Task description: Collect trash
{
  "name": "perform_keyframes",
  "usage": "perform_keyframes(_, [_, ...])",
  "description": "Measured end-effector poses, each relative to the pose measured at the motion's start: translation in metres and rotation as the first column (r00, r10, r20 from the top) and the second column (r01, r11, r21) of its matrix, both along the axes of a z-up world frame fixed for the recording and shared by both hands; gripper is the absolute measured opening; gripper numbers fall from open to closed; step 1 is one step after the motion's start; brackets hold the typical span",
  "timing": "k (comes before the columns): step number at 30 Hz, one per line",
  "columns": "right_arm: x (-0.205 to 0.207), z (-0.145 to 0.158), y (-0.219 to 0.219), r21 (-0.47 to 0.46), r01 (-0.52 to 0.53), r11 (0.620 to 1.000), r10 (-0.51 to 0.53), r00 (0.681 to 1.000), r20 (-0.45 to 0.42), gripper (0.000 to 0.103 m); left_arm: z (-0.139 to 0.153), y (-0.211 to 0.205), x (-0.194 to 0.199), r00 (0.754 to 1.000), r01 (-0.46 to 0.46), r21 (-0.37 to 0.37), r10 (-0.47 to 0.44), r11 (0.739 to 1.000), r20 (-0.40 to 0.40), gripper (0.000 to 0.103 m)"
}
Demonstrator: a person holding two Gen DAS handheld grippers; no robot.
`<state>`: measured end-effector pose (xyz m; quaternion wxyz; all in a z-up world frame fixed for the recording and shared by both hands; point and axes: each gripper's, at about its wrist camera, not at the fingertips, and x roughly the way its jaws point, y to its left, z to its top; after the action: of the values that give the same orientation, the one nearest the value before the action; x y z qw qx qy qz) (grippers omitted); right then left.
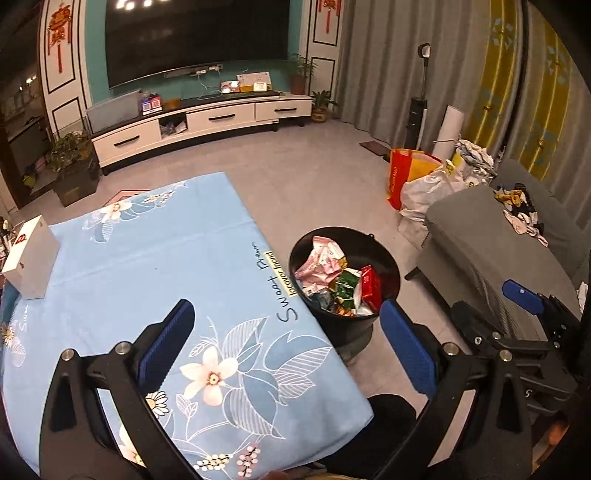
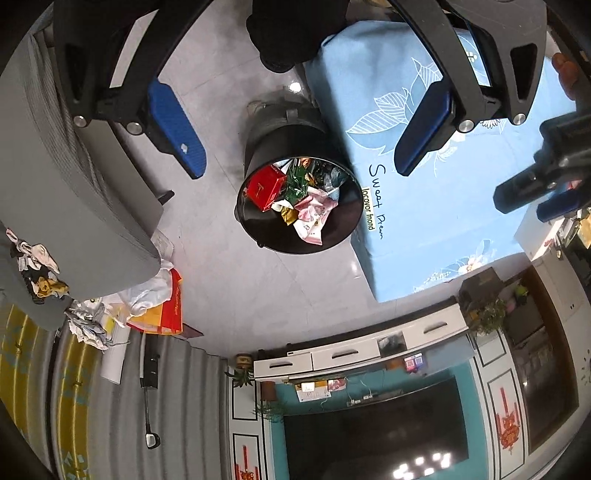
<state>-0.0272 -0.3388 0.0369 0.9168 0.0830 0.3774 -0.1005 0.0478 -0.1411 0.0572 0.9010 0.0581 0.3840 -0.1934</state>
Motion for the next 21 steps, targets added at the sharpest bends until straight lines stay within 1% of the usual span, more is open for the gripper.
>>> perform_keyframes(8, [-0.001,0.0025,0.0022,-0.006,0.004,1.0,-0.004,1.0,0.006,0.1,0.0004,0.0042,-0.0019,1.0,-0.022,0.021,0.021,1.0,0.019,0.1])
perform_keyframes(21, [-0.0006,0.004,0.0023,-0.008,0.007,1.0,-0.007,1.0,0.008,0.1,-0.0042,0.0035,-0.0023,0.999,-0.028,0.035,0.028,0.999,0.016,0.1])
